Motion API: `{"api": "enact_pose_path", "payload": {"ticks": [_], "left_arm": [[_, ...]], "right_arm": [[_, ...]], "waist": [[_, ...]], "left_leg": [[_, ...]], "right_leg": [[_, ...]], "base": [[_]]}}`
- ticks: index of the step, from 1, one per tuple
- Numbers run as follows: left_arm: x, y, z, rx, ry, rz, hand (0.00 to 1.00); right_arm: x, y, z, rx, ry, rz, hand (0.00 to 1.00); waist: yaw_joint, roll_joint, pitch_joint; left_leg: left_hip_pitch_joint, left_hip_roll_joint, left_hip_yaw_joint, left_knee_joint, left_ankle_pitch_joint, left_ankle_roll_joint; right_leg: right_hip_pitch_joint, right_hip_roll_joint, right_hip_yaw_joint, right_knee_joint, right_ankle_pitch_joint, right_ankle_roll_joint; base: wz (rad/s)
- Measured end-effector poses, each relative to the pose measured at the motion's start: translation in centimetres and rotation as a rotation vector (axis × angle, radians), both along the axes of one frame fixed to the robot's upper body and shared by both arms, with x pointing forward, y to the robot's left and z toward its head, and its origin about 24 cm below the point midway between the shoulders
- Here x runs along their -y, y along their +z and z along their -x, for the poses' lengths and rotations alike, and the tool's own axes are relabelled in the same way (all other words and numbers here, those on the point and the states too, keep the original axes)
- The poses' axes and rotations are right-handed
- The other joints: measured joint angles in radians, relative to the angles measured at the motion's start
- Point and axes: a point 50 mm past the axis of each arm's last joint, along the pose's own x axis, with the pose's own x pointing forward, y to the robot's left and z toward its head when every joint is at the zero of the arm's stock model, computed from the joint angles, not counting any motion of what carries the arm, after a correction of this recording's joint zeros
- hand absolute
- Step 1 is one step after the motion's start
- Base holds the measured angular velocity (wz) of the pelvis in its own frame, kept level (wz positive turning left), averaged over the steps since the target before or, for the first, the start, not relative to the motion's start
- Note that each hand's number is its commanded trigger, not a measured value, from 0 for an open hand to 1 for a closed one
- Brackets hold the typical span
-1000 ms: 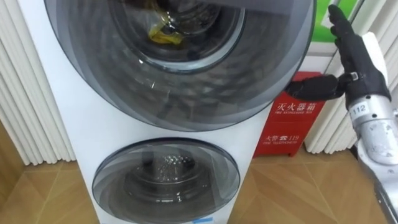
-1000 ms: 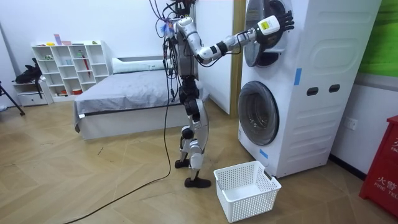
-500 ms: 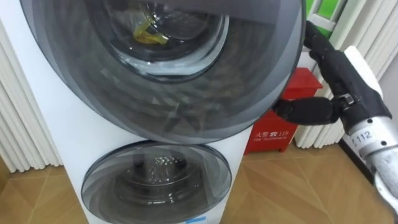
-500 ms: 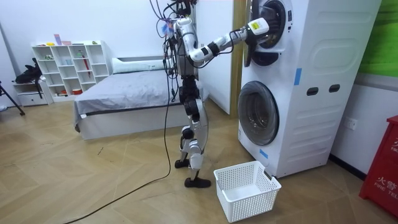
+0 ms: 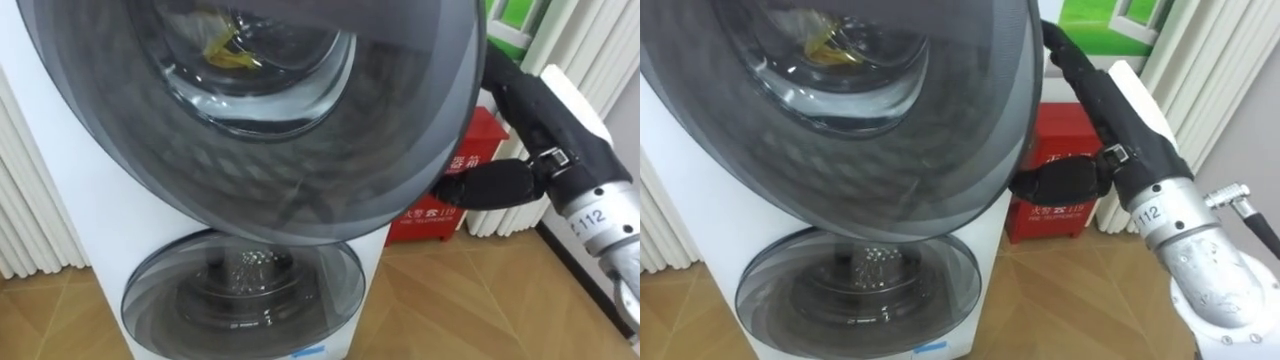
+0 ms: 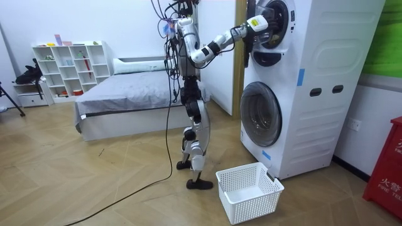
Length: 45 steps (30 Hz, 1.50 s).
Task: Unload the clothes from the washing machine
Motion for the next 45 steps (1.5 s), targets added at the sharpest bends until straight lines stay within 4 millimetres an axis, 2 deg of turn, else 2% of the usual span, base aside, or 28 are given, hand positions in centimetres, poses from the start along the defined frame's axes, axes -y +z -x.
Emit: {"api": "enact_pose_path", "payload": {"ticks": [5,12,17,21,26,28,31,34,37,39,42,45], "left_arm": [[0.0,0.0,0.1,0.005,-0.002,0.005,0.00],[0.0,0.0,0.1,0.009,-0.005,0.005,0.00],[0.0,0.1,-0.3,0.035,-0.011,0.009,0.00],[-0.1,0.3,-1.0,0.054,-0.020,0.006,0.00],[-0.3,0.5,-2.3,0.081,-0.038,-0.002,0.00],[-0.4,0.6,-2.6,0.087,-0.040,-0.005,0.00],[-0.5,0.6,-2.7,0.090,-0.041,-0.008,0.00],[-0.7,0.7,-2.7,0.089,-0.041,-0.014,0.00],[-0.9,0.7,-2.7,0.086,-0.040,-0.018,0.00],[-1.1,0.8,-2.6,0.088,-0.031,-0.021,0.00],[-1.1,0.7,-2.2,0.072,-0.022,-0.022,0.00],[-1.2,0.5,-1.8,0.054,-0.016,-0.021,0.00]], "right_arm": [[-0.3,-0.1,0.1,-0.020,0.038,0.018,0.00],[-1.6,0.4,0.8,-0.020,0.141,0.055,0.00],[-4.4,1.8,1.8,0.037,0.341,0.062,0.00],[-4.7,2.7,1.9,0.084,0.388,-0.013,0.00],[-5.5,4.0,2.0,0.160,0.445,-0.016,0.00],[-6.0,4.4,2.2,0.190,0.473,-0.019,0.00],[-6.6,4.7,2.6,0.213,0.555,-0.058,0.00],[-7.5,4.9,3.2,0.226,0.641,-0.088,0.00],[-8.4,5.0,3.4,0.219,0.717,-0.105,0.00],[-8.8,4.9,3.5,0.211,0.741,-0.096,0.00],[-9.4,4.9,3.5,0.203,0.774,-0.082,0.00],[-9.5,4.8,3.4,0.198,0.777,-0.080,0.00]], "waist": [[0.006,-0.002,-0.0007],[0.011,-0.019,-0.0016],[0.024,-0.020,-0.0019],[0.013,-0.022,-0.0012],[0.013,-0.039,-0.0012],[0.024,-0.045,-0.0026],[0.059,-0.054,0.0005],[0.069,-0.059,0.0025],[0.101,-0.066,0.0029],[0.119,-0.074,0.0065],[0.134,-0.083,0.0106],[0.143,-0.081,0.0122]], "left_leg": [[0.003,0.002,0.002,0.000,0.003,-0.004],[-0.004,0.010,0.000,0.001,0.007,-0.012],[-0.005,0.013,-0.007,0.000,0.010,-0.017],[-0.006,0.013,-0.007,0.002,0.012,-0.019],[-0.010,0.014,-0.028,0.004,0.013,-0.021],[-0.012,0.014,-0.044,0.009,0.013,-0.021],[-0.010,0.013,-0.060,0.012,0.012,-0.021],[-0.020,0.012,-0.089,0.008,0.011,-0.023],[-0.020,0.013,-0.099,0.000,0.011,-0.025],[-0.020,0.013,-0.109,0.001,0.010,-0.026],[-0.020,0.012,-0.118,0.002,0.009,-0.025],[-0.021,0.012,-0.118,0.001,0.006,-0.025]], "right_leg": [[0.000,0.001,0.003,0.004,0.002,-0.003],[-0.009,0.004,-0.001,0.002,0.000,-0.005],[-0.008,0.006,-0.006,0.002,0.003,-0.014],[-0.009,0.004,-0.008,0.006,0.000,-0.010],[-0.002,0.003,-0.020,0.002,-0.001,-0.009],[0.009,0.002,-0.034,-0.001,-0.001,-0.010],[0.021,0.001,-0.049,-0.002,-0.005,-0.015],[0.023,0.001,-0.067,0.000,-0.010,-0.016],[0.026,0.001,-0.076,-0.001,-0.012,-0.020],[0.032,-0.001,-0.089,-0.003,-0.014,-0.020],[0.039,-0.001,-0.094,-0.015,-0.015,-0.019],[0.039,-0.001,-0.095,-0.017,-0.016,-0.017]], "base": [[-0.02],[0.01],[0.02],[0.01],[0.10],[0.23],[0.20],[0.28],[0.12],[0.18],[0.10],[0.00]]}}
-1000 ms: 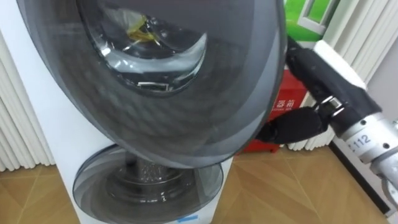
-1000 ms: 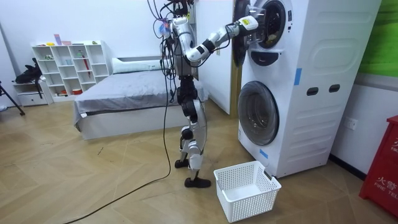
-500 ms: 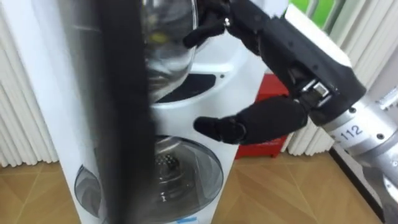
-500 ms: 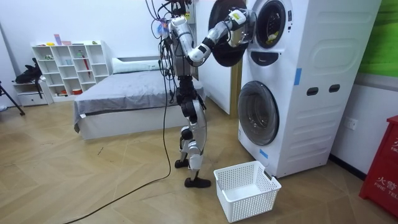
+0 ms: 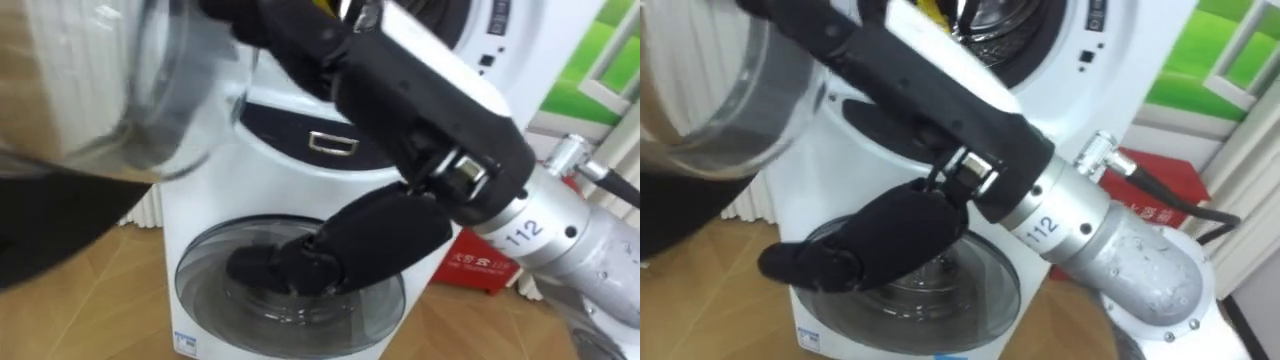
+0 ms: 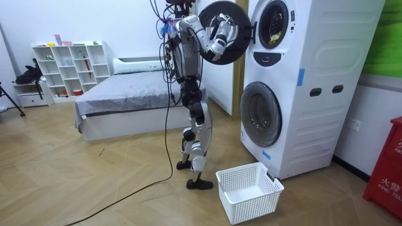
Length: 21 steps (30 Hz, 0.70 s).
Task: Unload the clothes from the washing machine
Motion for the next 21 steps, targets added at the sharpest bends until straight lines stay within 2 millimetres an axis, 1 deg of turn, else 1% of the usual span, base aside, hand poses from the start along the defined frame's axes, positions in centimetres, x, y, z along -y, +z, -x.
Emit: {"api": "enact_pose_path", "payload": {"ticks": [4,9,13,17,19,21], "left_arm": [[0.0,0.0,-0.3,0.005,-0.001,-0.001,0.00],[0.1,0.1,-1.1,0.025,-0.005,-0.001,0.00],[0.1,0.2,-1.2,0.033,-0.001,-0.008,0.00],[0.1,0.1,-1.0,0.027,-0.003,-0.008,0.00],[0.1,0.1,-0.5,0.018,0.000,-0.010,0.00],[0.1,0.0,0.1,0.008,0.007,-0.012,0.00]], "right_arm": [[0.1,-0.3,-0.4,-0.027,0.005,-0.006,0.00],[-0.1,-0.4,-0.3,-0.033,0.016,-0.006,0.00],[-0.2,-0.5,-0.3,-0.035,0.016,-0.004,0.00],[-0.3,-0.5,-0.3,-0.032,0.013,0.003,0.00],[-0.3,-0.5,-0.3,-0.033,0.013,0.004,0.00],[-0.2,-0.4,-0.2,-0.025,0.011,0.000,0.00]], "waist": [[0.000,0.012,0.0084],[-0.001,0.017,0.0122],[-0.001,0.020,0.0115],[-0.001,0.029,0.0086],[-0.003,0.036,0.0104],[-0.011,0.043,0.0063]], "left_leg": [[-0.001,-0.001,0.001,-0.001,-0.001,0.001],[-0.005,0.000,0.000,-0.001,-0.001,0.001],[-0.006,-0.001,0.000,0.000,-0.001,0.001],[-0.006,-0.003,0.000,0.000,-0.001,0.001],[0.001,-0.003,0.000,0.000,-0.001,0.001],[0.000,-0.003,0.000,0.000,-0.001,0.001]], "right_leg": [[0.000,-0.002,0.000,-0.001,-0.001,0.002],[0.000,-0.005,-0.007,-0.004,-0.005,0.002],[0.001,-0.006,-0.010,-0.005,-0.005,0.002],[0.003,-0.008,-0.011,-0.005,-0.006,0.004],[0.016,-0.007,-0.012,-0.015,-0.007,0.005],[0.018,-0.004,-0.011,-0.018,-0.007,0.006]], "base": [[0.00],[0.02],[0.01],[0.01],[0.05],[0.06]]}}
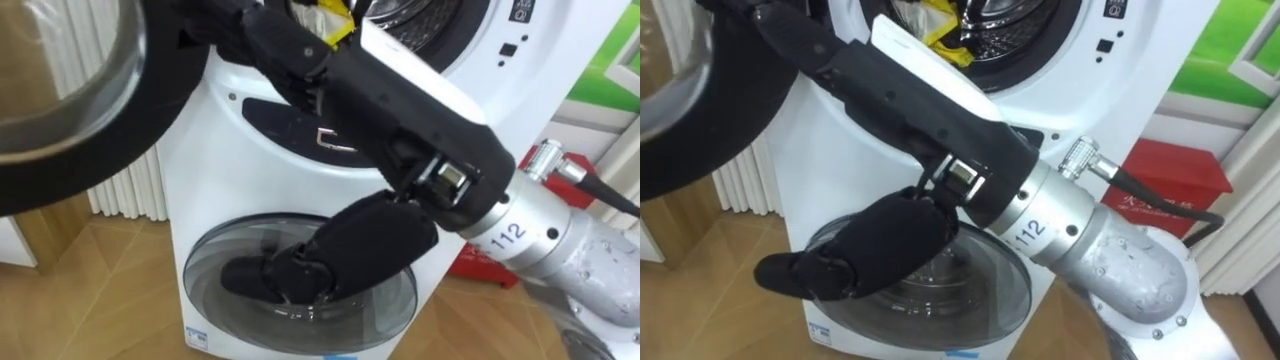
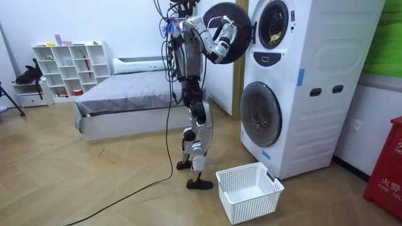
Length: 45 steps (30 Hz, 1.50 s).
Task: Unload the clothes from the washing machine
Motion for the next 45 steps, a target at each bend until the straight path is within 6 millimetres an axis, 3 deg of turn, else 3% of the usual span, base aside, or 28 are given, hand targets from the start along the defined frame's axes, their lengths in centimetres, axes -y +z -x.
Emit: {"api": "enact_pose_path", "payload": {"ticks": [5,10,18,24,30,33,36,37,39,41,42,44,45], "left_arm": [[0.3,-0.3,1.3,-0.021,0.033,0.009,0.00],[0.6,-0.3,1.8,-0.005,0.064,-0.006,0.00],[0.8,-0.4,1.4,0.003,0.057,-0.026,0.00],[1.3,-0.6,1.6,-0.034,0.047,-0.023,0.00],[1.4,-0.6,1.4,-0.045,0.050,-0.025,0.00],[1.5,-0.7,1.9,-0.061,0.043,-0.030,0.00],[1.4,-0.7,2.1,-0.073,0.041,-0.034,0.00],[1.5,-0.8,2.2,-0.081,0.044,-0.024,0.00],[1.6,-0.8,2.1,-0.084,0.042,-0.008,0.00],[1.9,-0.8,1.8,-0.077,0.029,0.007,0.00],[2.0,-0.8,1.6,-0.071,0.026,0.012,0.00],[2.0,-0.8,1.5,-0.069,0.027,0.013,0.00],[1.8,-0.8,2.0,-0.080,0.030,0.008,0.00]], "right_arm": [[0.9,0.3,-0.1,0.010,-0.039,-0.025,0.00],[3.5,0.3,-0.4,0.022,-0.196,-0.111,0.00],[4.8,-1.4,-1.9,-0.068,-0.323,-0.160,0.00],[4.9,-3.0,-3.9,-0.168,-0.395,-0.189,0.00],[4.2,-3.3,-5.1,-0.194,-0.425,-0.216,0.00],[4.1,-4.0,-5.5,-0.225,-0.447,-0.213,0.00],[4.6,-5.5,-6.6,-0.279,-0.504,-0.188,0.00],[4.8,-5.8,-6.8,-0.286,-0.535,-0.179,0.00],[4.9,-5.9,-6.9,-0.290,-0.550,-0.195,0.00],[5.0,-6.1,-7.2,-0.306,-0.564,-0.211,0.00],[5.1,-6.2,-7.6,-0.318,-0.577,-0.212,0.00],[5.2,-6.2,-7.8,-0.320,-0.597,-0.227,0.00],[5.1,-6.5,-8.0,-0.338,-0.599,-0.237,0.00]], "waist": [[-0.029,0.031,-0.0085],[-0.046,0.049,-0.0165],[-0.050,0.056,-0.0116],[-0.037,0.042,0.0001],[-0.012,0.038,-0.0004],[-0.005,0.035,-0.0003],[0.020,0.025,0.0042],[0.030,0.034,0.0067],[0.025,0.044,0.0106],[0.023,0.043,0.0111],[0.031,0.042,0.0121],[0.047,0.040,0.0118],[0.063,0.032,0.0087]], "left_leg": [[-0.003,0.000,0.001,0.001,-0.001,0.001],[0.002,0.000,0.019,0.002,0.000,0.001],[0.007,0.001,0.027,0.002,0.000,0.001],[0.017,0.001,0.035,-0.002,0.000,0.001],[0.016,0.001,0.038,0.010,0.000,0.001],[-0.017,0.003,0.037,0.093,-0.021,-0.007],[-0.091,0.009,0.034,0.326,-0.039,-0.013],[-0.138,0.023,0.029,0.429,-0.040,-0.011],[-0.201,0.030,0.015,0.524,-0.054,0.006],[-0.277,-0.001,0.015,0.503,-0.058,0.013],[-0.318,-0.023,0.021,0.438,-0.052,0.015],[-0.362,-0.041,0.057,0.289,0.005,0.026],[-0.367,-0.049,0.064,0.213,0.090,0.035]], "right_leg": [[0.000,-0.002,-0.001,-0.001,0.000,0.000],[0.000,-0.003,0.010,0.000,0.000,0.000],[-0.002,0.000,0.018,0.001,-0.001,0.000],[0.004,0.001,0.024,0.001,-0.002,0.002],[0.007,0.003,0.017,0.004,-0.004,0.001],[0.005,-0.001,0.014,0.042,-0.037,-0.002],[-0.001,-0.017,0.020,0.110,-0.090,-0.017],[0.017,-0.011,0.021,0.123,-0.106,-0.026],[0.023,-0.003,0.011,0.144,-0.129,-0.039],[0.025,-0.004,0.004,0.146,-0.143,-0.048],[0.032,-0.004,0.009,0.143,-0.149,-0.050],[0.046,-0.006,0.005,0.142,-0.157,-0.048],[0.055,-0.010,0.021,0.140,-0.169,-0.044]], "base": [[0.01],[-0.06],[-0.03],[-0.02],[0.00],[0.10],[-0.02],[-0.11],[0.23],[0.10],[-0.22],[-0.32],[-0.38]]}}
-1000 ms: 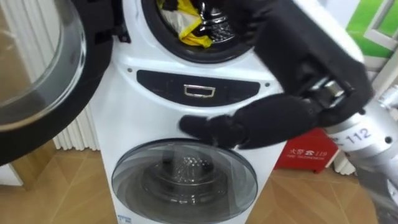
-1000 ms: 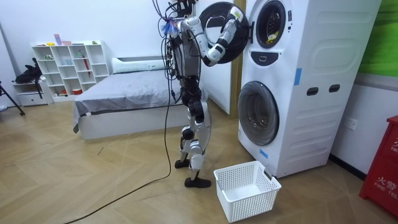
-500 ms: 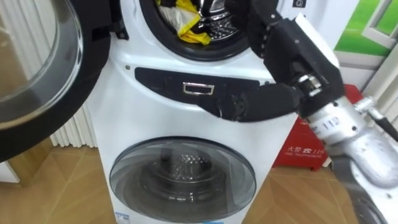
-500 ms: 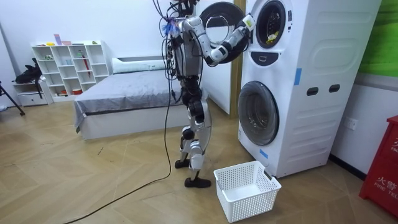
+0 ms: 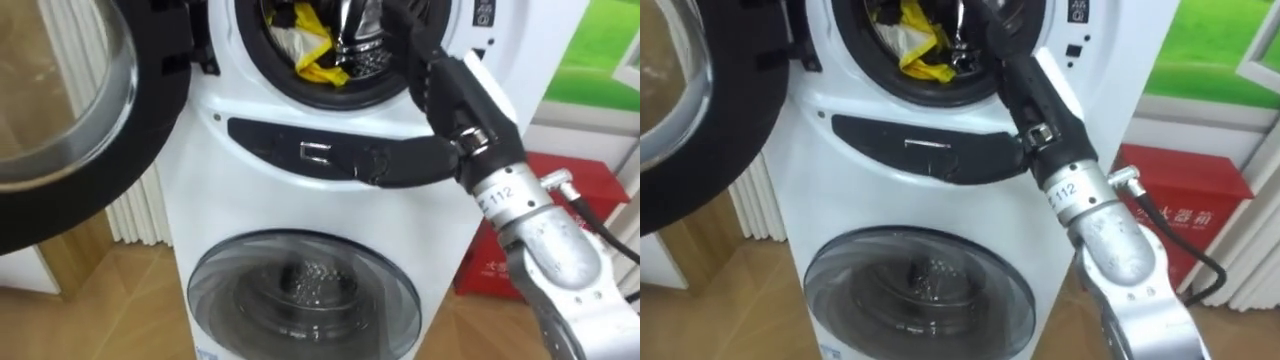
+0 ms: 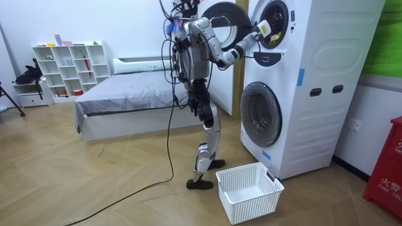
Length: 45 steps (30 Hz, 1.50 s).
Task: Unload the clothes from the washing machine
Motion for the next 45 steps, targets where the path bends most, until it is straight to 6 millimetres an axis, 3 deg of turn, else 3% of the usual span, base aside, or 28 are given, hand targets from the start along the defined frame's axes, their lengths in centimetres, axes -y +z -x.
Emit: {"api": "enact_pose_path", "payload": {"ticks": [1,3,8,10,11,13,16,18,19,20,21,23,24,25,26,28,34,40,45], "left_arm": [[0.0,0.0,0.5,-0.011,0.003,0.000,0.00],[0.2,-0.1,0.6,-0.014,0.005,0.006,0.00],[0.0,-0.1,1.1,-0.026,0.022,0.007,0.00],[0.1,-0.1,0.6,-0.024,0.015,0.017,0.00],[0.1,-0.1,0.3,-0.021,0.011,0.024,0.00],[0.2,0.0,-0.5,0.003,0.002,0.030,0.00],[0.0,0.6,-2.5,0.069,-0.015,0.019,0.00],[-0.1,0.8,-3.8,0.099,-0.024,0.015,0.00],[-0.2,0.9,-4.2,0.107,-0.027,0.013,0.00],[-0.3,1.1,-4.7,0.123,-0.034,0.009,0.00],[-0.6,1.4,-5.3,0.147,-0.043,-0.003,0.00],[-0.7,1.6,-6.0,0.165,-0.049,-0.007,0.00],[-0.4,1.6,-6.2,0.172,-0.057,-0.001,0.00],[-0.2,1.4,-5.8,0.168,-0.057,0.005,0.00],[-0.1,1.4,-5.7,0.170,-0.058,0.009,0.00],[-0.5,1.1,-3.8,0.124,-0.046,-0.001,0.00],[-0.9,0.6,0.8,-0.017,-0.024,-0.020,0.00],[-0.5,0.4,0.5,-0.009,-0.014,-0.008,0.00],[0.2,0.3,-0.6,0.008,-0.040,0.004,0.00]], "right_arm": [[-0.1,-0.1,0.0,-0.006,0.006,-0.011,0.00],[-0.2,-0.1,0.0,-0.009,0.008,-0.028,0.00],[-0.6,0.7,0.5,0.060,0.027,-0.066,0.00],[-0.4,1.4,0.8,0.094,0.031,-0.051,0.00],[-0.4,1.5,0.9,0.101,0.031,-0.049,0.00],[-0.1,1.7,1.4,0.120,0.038,-0.035,0.00],[0.7,0.9,2.0,0.121,0.021,-0.014,0.00],[1.1,0.1,2.2,0.104,0.001,-0.003,0.00],[1.2,0.0,2.2,0.098,-0.004,0.001,0.00],[1.5,-0.6,2.3,0.072,-0.012,-0.002,0.00],[1.5,-0.8,2.4,0.063,-0.010,-0.005,0.00],[1.7,-0.8,2.3,0.056,-0.011,0.008,0.00],[1.8,-0.9,2.1,0.049,-0.017,0.018,0.00],[1.9,-1.2,2.1,0.030,-0.019,0.031,0.00],[1.9,-1.4,2.1,0.021,-0.021,0.034,0.00],[1.9,-1.6,2.1,0.004,-0.024,0.031,0.00],[2.4,-1.2,2.1,-0.001,-0.029,0.022,0.00],[1.6,-0.7,2.4,0.024,-0.059,0.115,0.00],[0.4,-0.4,3.6,0.033,-0.022,0.093,0.00]], "waist": [[0.001,-0.009,-0.0062],[-0.015,-0.024,-0.0085],[-0.045,-0.018,-0.0020],[-0.066,-0.014,-0.0016],[-0.076,-0.014,-0.0017],[-0.110,-0.014,-0.0024],[-0.136,-0.012,-0.0025],[-0.135,0.002,-0.0013],[-0.137,0.010,-0.0007],[-0.150,0.033,-0.0033],[-0.161,0.038,-0.0056],[-0.178,0.036,-0.0062],[-0.177,0.034,-0.0063],[-0.181,0.033,-0.0107],[-0.179,0.037,-0.0160],[-0.176,0.037,-0.0182],[-0.162,0.037,-0.0177],[-0.141,0.043,-0.0156],[-0.144,0.048,-0.0207]], "left_leg": [[0.013,-0.003,0.005,-0.043,0.068,0.006],[0.030,-0.022,0.005,-0.055,0.095,0.040],[0.038,-0.046,0.008,-0.007,0.044,0.047],[0.039,-0.068,0.020,-0.002,0.012,0.052],[0.041,-0.071,0.021,-0.002,0.009,0.055],[0.057,-0.094,0.036,-0.004,-0.003,0.074],[0.103,-0.120,0.044,-0.021,-0.023,0.100],[0.140,-0.123,0.041,-0.027,-0.039,0.113],[0.153,-0.121,0.034,-0.031,-0.044,0.114],[0.169,-0.110,0.018,-0.041,-0.051,0.119],[0.179,-0.103,0.002,-0.065,-0.044,0.127],[0.185,-0.102,-0.007,-0.095,-0.018,0.124],[0.192,-0.109,-0.004,-0.099,-0.014,0.125],[0.205,-0.116,-0.011,-0.105,-0.014,0.124],[0.215,-0.114,-0.013,-0.115,-0.011,0.120],[0.231,-0.105,-0.018,-0.144,-0.001,0.110],[0.222,-0.099,-0.025,-0.140,0.001,0.107],[0.219,-0.091,-0.024,-0.141,0.001,0.106],[0.220,-0.086,-0.023,-0.165,0.012,0.089]], "right_leg": [[0.016,-0.001,0.010,-0.008,-0.009,0.007],[0.035,-0.009,0.012,-0.037,-0.010,0.019],[0.079,-0.040,0.017,-0.055,-0.002,0.050],[0.080,-0.058,0.019,-0.036,-0.028,0.097],[0.078,-0.064,0.020,-0.022,-0.035,0.109],[0.041,-0.098,0.006,0.089,-0.059,0.152],[-0.009,-0.151,-0.004,0.276,-0.058,0.155],[-0.025,-0.159,-0.001,0.353,-0.019,0.164],[-0.028,-0.154,-0.004,0.374,0.002,0.165],[-0.042,-0.135,0.008,0.393,0.023,0.162],[-0.067,-0.102,0.057,0.329,-0.012,0.155],[-0.120,-0.086,0.071,0.194,-0.031,0.142],[-0.140,-0.089,0.080,0.083,0.024,0.137],[-0.136,-0.094,0.074,0.056,0.088,0.118],[-0.122,-0.090,0.071,0.033,0.091,0.123],[-0.093,-0.078,0.051,-0.028,0.117,0.112],[-0.090,-0.065,0.062,-0.054,0.136,0.107],[-0.096,-0.054,0.072,-0.058,0.142,0.098],[-0.094,-0.046,0.064,-0.084,0.155,0.094]], "base": [[-0.27],[0.03],[-0.02],[0.11],[0.13],[0.18],[0.17],[-0.01],[-0.11],[-0.06],[0.00],[0.10],[0.17],[0.11],[0.09],[0.00],[0.01],[-0.05],[-0.01]]}}
